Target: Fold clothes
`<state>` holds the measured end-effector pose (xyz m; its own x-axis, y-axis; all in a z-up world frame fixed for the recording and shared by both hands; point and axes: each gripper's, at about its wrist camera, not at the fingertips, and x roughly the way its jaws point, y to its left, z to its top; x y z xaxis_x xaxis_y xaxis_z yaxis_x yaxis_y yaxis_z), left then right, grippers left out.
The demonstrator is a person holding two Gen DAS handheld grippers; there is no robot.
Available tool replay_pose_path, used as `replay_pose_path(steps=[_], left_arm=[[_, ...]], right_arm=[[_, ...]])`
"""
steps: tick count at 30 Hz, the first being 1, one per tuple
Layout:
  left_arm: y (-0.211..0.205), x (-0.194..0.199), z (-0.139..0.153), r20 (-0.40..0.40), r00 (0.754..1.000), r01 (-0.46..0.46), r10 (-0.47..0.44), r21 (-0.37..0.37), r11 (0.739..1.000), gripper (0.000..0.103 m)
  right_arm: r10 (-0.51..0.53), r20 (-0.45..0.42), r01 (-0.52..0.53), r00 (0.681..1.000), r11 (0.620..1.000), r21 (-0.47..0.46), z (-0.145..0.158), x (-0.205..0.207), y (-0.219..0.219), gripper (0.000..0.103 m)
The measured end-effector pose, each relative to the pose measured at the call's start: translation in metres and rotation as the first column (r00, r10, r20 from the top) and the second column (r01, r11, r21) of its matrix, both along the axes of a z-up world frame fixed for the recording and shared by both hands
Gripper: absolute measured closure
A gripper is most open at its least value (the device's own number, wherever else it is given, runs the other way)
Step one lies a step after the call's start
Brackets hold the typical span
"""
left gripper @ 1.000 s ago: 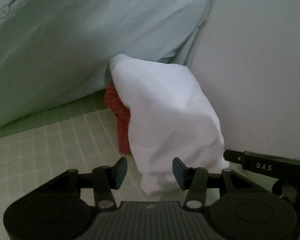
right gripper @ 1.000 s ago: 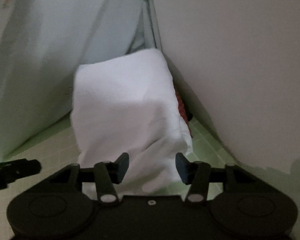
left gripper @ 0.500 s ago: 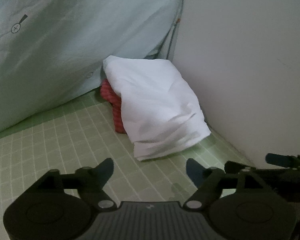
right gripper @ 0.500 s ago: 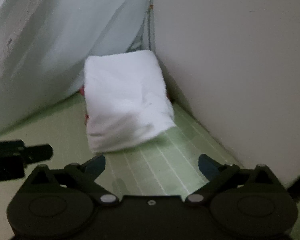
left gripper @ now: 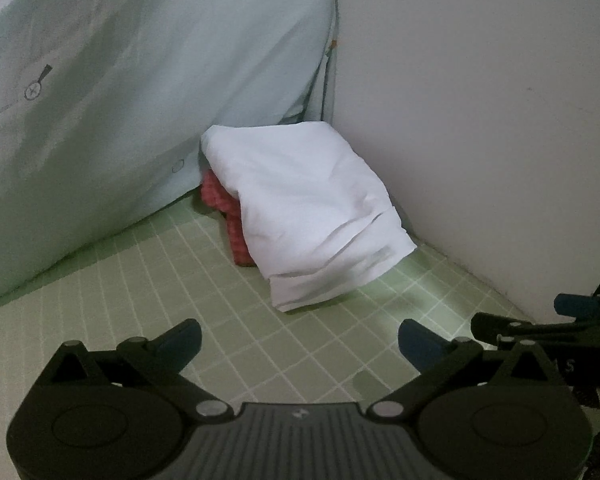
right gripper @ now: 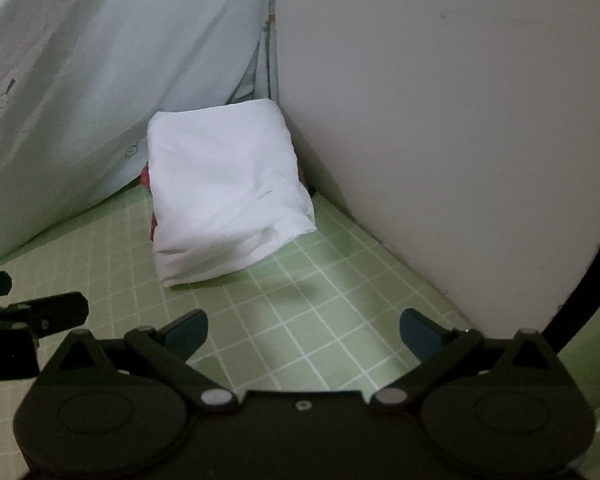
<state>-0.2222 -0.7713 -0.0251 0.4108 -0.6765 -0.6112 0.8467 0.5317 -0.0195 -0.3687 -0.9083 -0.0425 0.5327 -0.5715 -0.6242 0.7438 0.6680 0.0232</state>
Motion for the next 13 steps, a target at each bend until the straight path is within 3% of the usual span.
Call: replay_pose_path(steps=[13], left_arm=[[0.008, -0.0026, 0.0046, 0.013, 1.0, 0.003, -0.003, -0.016, 1.0, 0.0]], right_arm=[[0.009, -0.01, -0.009, 1.0, 1.0, -0.02, 0.0026, -0.0014, 0.0097, 0.0]])
